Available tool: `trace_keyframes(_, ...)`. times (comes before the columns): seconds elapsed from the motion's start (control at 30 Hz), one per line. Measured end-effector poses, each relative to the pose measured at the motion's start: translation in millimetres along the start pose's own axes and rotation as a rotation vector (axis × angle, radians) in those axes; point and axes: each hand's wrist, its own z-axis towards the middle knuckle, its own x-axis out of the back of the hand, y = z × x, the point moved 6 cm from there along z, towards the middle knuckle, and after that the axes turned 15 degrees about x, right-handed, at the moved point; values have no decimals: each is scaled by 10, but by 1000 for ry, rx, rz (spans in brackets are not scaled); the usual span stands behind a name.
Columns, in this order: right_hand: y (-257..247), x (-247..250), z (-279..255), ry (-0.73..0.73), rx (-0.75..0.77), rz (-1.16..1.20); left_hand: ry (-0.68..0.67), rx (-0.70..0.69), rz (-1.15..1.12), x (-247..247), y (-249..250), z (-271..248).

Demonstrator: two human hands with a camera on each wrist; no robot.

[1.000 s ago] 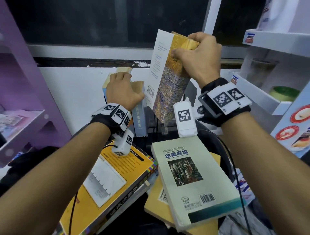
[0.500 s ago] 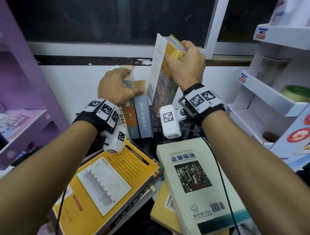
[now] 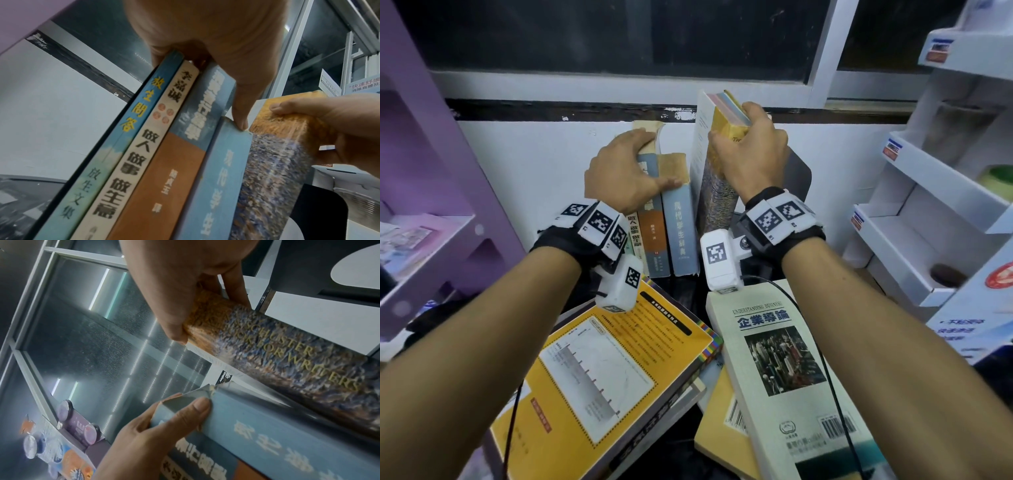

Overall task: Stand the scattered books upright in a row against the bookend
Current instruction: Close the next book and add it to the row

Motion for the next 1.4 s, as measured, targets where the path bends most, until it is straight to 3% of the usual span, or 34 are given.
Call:
trace_keyframes(0.23, 84, -167, -63, -30, 6, -103, 4, -1, 3, -19, 22, -14)
trace_keyframes(0.77, 190, -545, -136, -104, 52, -98, 7, -61, -7, -85, 37, 5)
trace_keyframes(1.4, 224, -533, -100, -68, 66, -142, 25, -84, -27, -115, 37, 26)
